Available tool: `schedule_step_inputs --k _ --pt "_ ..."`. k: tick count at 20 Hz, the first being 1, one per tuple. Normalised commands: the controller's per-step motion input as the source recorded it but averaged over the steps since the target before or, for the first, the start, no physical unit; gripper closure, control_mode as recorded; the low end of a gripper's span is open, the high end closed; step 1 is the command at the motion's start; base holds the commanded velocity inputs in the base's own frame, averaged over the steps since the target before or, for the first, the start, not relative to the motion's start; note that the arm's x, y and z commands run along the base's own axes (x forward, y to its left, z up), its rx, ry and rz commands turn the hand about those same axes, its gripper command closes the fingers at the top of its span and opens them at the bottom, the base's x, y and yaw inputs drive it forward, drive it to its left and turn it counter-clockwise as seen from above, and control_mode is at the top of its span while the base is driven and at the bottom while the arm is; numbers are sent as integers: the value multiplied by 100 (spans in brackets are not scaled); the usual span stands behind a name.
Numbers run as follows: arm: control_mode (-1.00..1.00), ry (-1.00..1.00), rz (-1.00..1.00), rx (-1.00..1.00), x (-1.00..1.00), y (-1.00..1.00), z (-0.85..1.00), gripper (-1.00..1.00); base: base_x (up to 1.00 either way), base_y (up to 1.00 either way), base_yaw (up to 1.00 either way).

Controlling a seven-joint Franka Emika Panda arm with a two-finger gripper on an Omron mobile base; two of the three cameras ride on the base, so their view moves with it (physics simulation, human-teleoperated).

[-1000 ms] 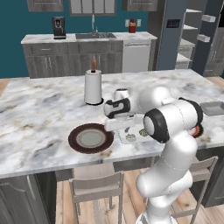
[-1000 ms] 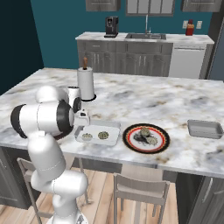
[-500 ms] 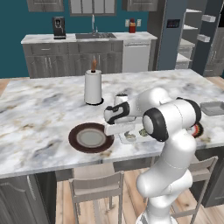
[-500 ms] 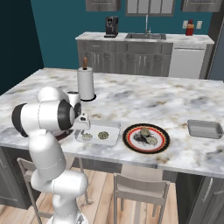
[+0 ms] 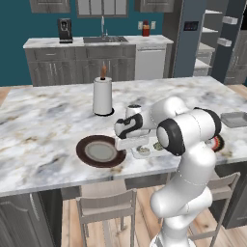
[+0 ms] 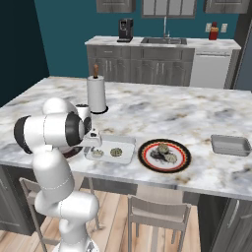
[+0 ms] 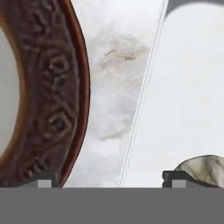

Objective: Place two dumplings into each of the tupperware containers and then place the containers in the fridge.

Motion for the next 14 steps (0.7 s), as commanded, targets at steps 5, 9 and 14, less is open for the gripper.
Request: schedule_step_inputs --k 5,9,14 --pt "-100 0 0 0 0 0 0 100 0 0 0" --pt "-100 0 0 0 0 0 -1 100 0 0 0" --pt "-100 0 0 0 0 -2 7 100 0 0 0"
